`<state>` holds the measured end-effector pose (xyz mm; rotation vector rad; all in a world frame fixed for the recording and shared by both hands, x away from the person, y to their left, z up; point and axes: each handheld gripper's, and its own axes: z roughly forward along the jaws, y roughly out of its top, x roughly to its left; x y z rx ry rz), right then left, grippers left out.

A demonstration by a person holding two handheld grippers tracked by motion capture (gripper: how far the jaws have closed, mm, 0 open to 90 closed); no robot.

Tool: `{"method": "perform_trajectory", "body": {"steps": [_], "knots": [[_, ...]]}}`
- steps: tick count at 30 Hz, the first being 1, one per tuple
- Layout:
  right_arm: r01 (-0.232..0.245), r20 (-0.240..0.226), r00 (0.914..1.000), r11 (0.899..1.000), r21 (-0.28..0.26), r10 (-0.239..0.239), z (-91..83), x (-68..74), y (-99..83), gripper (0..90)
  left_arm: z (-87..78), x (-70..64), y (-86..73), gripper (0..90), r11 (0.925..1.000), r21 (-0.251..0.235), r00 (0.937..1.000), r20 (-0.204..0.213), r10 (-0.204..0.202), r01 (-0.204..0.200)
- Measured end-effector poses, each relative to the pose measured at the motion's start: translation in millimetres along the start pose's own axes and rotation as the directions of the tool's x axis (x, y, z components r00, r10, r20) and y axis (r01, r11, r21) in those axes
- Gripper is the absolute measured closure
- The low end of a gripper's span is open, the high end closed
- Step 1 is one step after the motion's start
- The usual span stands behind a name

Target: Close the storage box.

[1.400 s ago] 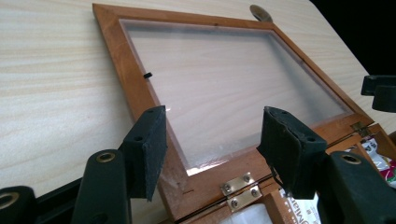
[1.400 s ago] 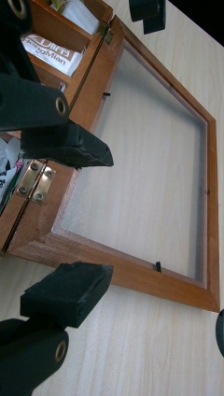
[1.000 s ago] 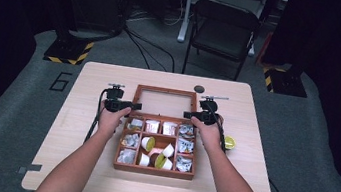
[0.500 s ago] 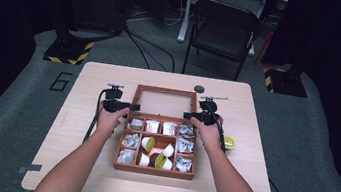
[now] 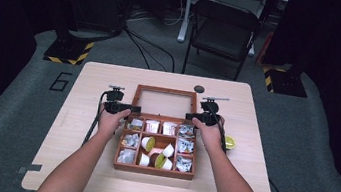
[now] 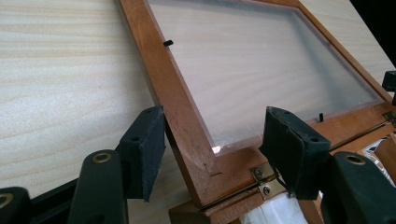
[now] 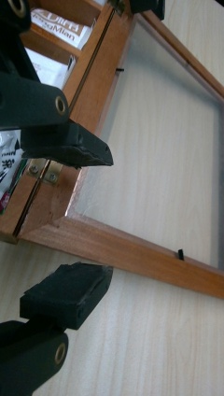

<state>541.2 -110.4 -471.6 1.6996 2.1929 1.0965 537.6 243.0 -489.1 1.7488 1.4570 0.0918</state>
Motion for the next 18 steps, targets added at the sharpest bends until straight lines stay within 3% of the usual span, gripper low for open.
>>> {"method": "perform_trajectory", "body": {"steps": [7,18], "knots": [[-0.030,-0.016,0.9994,0.999,0.023,0.031,4.2,-0.6,-2.4,39.2,0.7,0.7,-0.4,39.2,1.0000,0.009,1.0000,0.002,0.000,0.000],[-0.031,-0.025,0.9992,0.999,0.028,0.032,7.4,-2.4,-1.9,36.0,2.3,2.2,-0.4,38.6,0.9999,0.015,1.0000,0.007,-0.002,0.002]]}}
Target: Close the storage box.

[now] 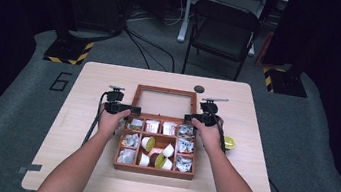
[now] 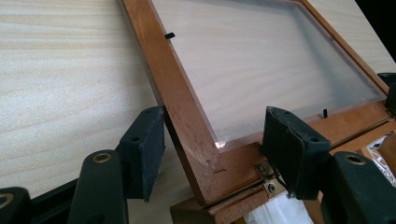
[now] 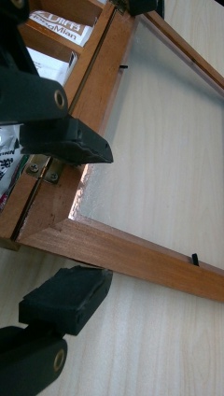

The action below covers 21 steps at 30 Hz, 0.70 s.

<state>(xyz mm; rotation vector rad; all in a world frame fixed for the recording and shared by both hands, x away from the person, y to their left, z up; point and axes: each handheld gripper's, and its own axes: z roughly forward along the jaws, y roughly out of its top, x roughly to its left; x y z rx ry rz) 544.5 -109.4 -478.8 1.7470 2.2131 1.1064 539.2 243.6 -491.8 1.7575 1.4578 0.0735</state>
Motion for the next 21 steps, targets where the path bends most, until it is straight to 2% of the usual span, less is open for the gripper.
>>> {"method": "perform_trajectory", "body": {"steps": [4,17,19,21], "knots": [[0.003,-0.001,1.0000,1.000,0.001,-0.003,0.5,0.1,0.3,35.2,2.2,0.5,-0.2,36.7,0.9998,-0.004,0.9998,0.006,-0.018,0.018],[-0.025,-0.009,0.9996,1.000,0.010,0.025,4.1,-0.6,2.2,32.2,4.7,3.8,0.7,34.6,0.9998,-0.002,0.9995,0.022,-0.021,0.021],[-0.009,-0.011,0.9999,1.000,0.007,0.009,4.9,-2.2,2.7,31.8,5.1,4.0,0.9,34.3,0.9996,-0.001,0.9994,0.023,-0.027,0.027],[-0.019,-0.013,0.9997,1.000,0.007,0.019,5.5,-2.2,2.9,31.4,6.1,4.1,0.5,33.6,0.9994,-0.003,0.9991,0.025,-0.035,0.035]]}}
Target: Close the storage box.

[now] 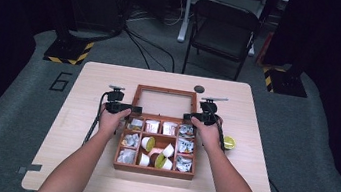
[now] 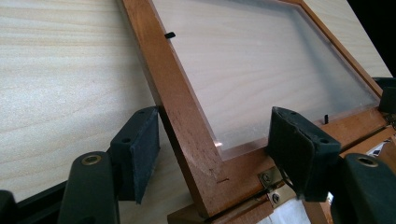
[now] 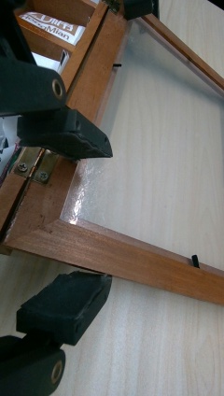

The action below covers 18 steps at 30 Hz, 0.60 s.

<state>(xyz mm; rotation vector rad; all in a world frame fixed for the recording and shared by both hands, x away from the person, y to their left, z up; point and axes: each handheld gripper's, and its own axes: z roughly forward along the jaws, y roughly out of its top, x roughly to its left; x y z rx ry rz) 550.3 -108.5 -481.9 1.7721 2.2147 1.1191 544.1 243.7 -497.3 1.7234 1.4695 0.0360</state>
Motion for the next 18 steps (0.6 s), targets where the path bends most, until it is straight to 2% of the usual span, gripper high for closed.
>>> {"method": "perform_trajectory", "body": {"steps": [2,5,9,10,18], "knots": [[-0.002,-0.004,1.0000,1.000,-0.001,0.002,0.6,-0.8,-0.1,31.0,0.7,0.5,0.0,32.6,1.0000,0.002,1.0000,0.002,0.001,-0.001],[-0.014,-0.012,0.9998,1.000,0.002,0.014,1.2,-1.2,-0.1,30.8,3.9,-0.4,-0.6,32.2,0.9997,-0.008,0.9997,0.003,-0.024,0.024],[-0.006,-0.012,0.9999,1.000,0.002,0.006,1.4,-2.4,0.1,30.5,5.4,-0.1,-0.9,32.8,0.9997,-0.009,0.9997,0.005,-0.024,0.024],[-0.015,-0.016,0.9998,1.000,0.003,0.015,1.9,-2.9,0.1,30.2,5.1,0.5,-0.7,32.9,0.9999,-0.003,0.9999,0.005,-0.014,0.014],[-0.028,-0.026,0.9993,1.000,0.003,0.028,3.8,-4.6,0.5,29.1,5.3,-0.3,-0.9,33.0,0.9998,-0.011,0.9998,0.003,-0.019,0.019]]}}
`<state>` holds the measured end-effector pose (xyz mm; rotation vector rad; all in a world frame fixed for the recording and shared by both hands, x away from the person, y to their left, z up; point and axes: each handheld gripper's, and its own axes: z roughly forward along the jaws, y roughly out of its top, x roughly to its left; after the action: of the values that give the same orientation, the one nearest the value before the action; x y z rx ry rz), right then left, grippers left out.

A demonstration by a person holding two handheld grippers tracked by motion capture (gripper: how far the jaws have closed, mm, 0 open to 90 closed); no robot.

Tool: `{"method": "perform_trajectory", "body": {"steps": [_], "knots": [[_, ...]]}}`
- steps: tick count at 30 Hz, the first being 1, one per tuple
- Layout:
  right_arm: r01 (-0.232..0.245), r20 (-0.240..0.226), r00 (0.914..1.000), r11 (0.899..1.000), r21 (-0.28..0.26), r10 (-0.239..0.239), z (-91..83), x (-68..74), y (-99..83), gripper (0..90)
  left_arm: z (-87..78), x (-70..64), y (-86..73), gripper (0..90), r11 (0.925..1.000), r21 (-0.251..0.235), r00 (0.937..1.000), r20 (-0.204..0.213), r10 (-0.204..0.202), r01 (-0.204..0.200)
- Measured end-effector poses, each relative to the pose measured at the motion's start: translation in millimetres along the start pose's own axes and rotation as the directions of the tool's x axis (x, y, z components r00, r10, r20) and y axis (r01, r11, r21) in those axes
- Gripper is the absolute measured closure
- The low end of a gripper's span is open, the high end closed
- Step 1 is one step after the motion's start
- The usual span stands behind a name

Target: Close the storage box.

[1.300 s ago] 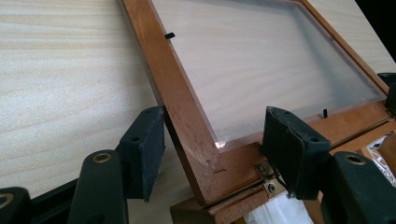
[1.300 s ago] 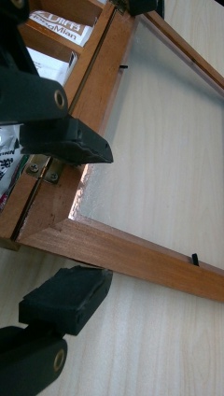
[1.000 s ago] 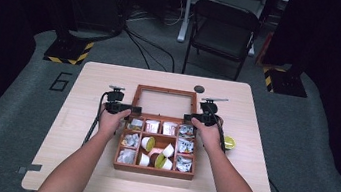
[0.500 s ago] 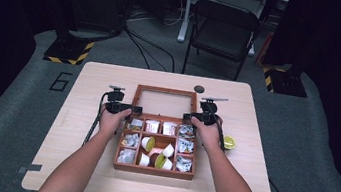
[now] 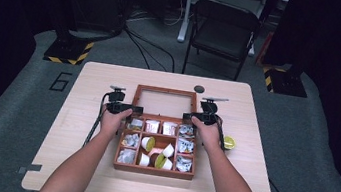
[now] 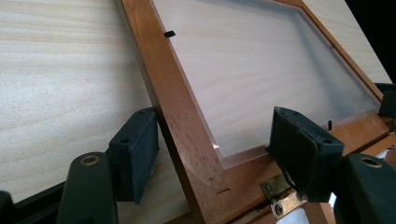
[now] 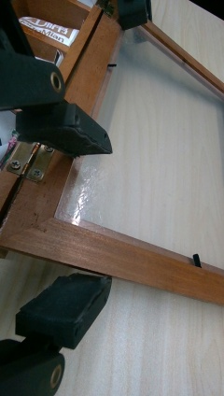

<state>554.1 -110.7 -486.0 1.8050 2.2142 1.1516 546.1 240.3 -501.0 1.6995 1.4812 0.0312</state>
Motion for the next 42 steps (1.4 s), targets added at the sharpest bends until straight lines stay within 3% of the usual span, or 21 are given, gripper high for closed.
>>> {"method": "perform_trajectory", "body": {"steps": [11,15,23,27,42], "knots": [[-0.019,-0.019,0.9997,1.000,0.000,0.019,2.8,-3.3,0.7,28.0,0.0,0.5,0.2,33.7,1.0000,0.000,1.0000,0.002,-0.001,0.001],[-0.059,-0.044,0.9972,0.998,0.016,0.060,3.4,-4.0,0.7,29.0,-0.3,0.6,0.2,33.8,1.0000,0.003,1.0000,0.005,-0.003,0.003],[-0.048,-0.018,0.9987,0.999,0.015,0.048,3.9,-0.7,2.1,30.0,-0.3,1.1,0.2,34.0,1.0000,0.000,1.0000,0.006,-0.005,0.005],[-0.018,-0.010,0.9998,1.000,0.001,0.018,1.9,0.5,3.4,30.5,-2.5,0.2,1.4,36.1,1.0000,-0.007,1.0000,0.004,0.007,-0.007],[0.009,-0.010,0.9999,0.998,-0.060,-0.009,-11.7,8.2,7.5,32.6,-14.0,-7.8,6.2,38.1,0.9968,-0.074,0.9996,0.006,0.029,-0.029]]}}
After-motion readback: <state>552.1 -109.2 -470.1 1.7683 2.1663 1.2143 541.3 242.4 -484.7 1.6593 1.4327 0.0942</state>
